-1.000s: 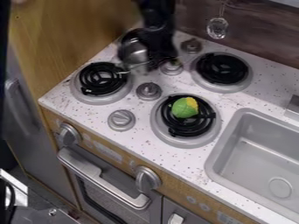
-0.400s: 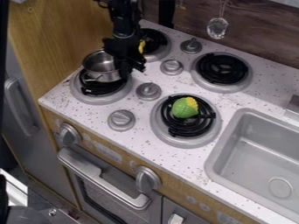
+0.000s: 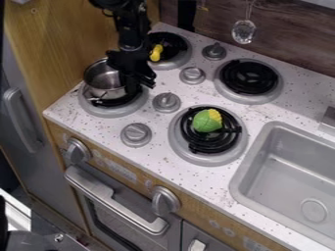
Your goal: Move the pot from the upper right side to the lower left side
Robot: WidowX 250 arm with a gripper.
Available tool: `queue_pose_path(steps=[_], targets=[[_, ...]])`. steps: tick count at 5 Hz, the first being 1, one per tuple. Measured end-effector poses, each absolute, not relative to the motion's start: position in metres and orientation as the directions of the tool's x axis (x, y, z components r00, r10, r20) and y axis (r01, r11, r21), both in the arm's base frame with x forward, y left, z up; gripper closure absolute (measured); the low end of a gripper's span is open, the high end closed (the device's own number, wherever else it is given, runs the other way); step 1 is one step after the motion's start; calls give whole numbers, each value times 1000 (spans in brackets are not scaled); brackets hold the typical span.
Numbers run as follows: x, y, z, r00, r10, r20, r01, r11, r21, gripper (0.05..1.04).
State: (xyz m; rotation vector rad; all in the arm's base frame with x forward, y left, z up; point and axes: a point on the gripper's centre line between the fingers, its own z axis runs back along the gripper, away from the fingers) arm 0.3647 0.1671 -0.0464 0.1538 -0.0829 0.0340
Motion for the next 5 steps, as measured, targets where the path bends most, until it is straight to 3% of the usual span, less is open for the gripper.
queue_pose_path(steps=[1, 2, 3, 4, 5], targets=[[356, 165, -47, 995, 39, 90, -52, 988, 147, 997], [356, 157, -49, 992, 73, 99, -82, 992, 92, 828], [370, 147, -21, 989, 34, 144, -49, 994, 97, 582], [379, 123, 16, 989, -63, 136, 45, 990, 136, 246], [369, 108, 16, 993, -86, 75, 75, 987, 143, 83]])
